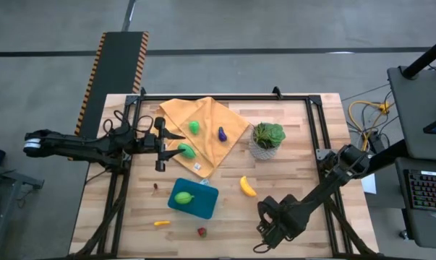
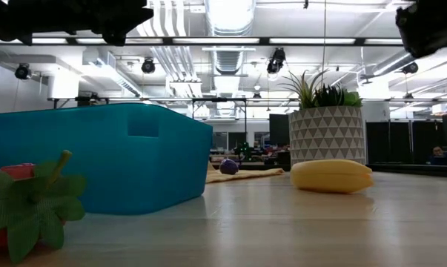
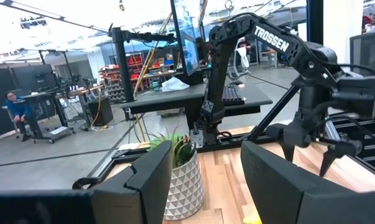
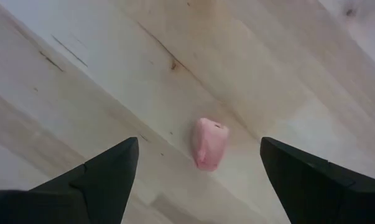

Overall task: Pick and placing Produce into tupperware
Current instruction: Put the peach into the blue bin

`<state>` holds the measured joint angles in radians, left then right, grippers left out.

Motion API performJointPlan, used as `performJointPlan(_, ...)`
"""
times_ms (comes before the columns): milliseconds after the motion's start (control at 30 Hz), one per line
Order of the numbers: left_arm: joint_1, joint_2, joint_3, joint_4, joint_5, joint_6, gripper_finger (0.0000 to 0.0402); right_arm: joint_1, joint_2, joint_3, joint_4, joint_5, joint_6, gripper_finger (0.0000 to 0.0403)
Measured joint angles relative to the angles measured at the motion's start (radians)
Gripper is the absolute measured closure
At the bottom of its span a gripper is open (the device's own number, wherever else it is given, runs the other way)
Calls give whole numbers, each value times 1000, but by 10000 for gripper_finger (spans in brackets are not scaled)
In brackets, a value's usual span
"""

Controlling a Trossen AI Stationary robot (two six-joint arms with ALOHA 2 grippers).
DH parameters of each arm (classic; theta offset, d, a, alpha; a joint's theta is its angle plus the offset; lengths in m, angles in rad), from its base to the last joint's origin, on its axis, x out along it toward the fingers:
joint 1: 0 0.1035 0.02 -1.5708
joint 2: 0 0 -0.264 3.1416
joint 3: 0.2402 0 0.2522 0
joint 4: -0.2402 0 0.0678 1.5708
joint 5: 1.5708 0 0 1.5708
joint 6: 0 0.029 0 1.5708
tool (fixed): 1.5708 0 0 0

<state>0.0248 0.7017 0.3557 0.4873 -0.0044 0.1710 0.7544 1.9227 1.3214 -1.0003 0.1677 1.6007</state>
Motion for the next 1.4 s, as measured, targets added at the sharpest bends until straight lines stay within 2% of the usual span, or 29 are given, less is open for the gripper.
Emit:
performJointPlan(300, 0, 0, 0, 2, 0, -1, 223, 0, 57, -1, 11, -21, -11, 74)
performJointPlan(933, 0, 7, -1, 4, 0, -2, 223, -2, 55, -19, 32, -43, -30, 80)
performJointPlan(1400, 0, 23, -1, 29, 0, -2, 223, -2, 55, -20, 46, -44, -66, 212)
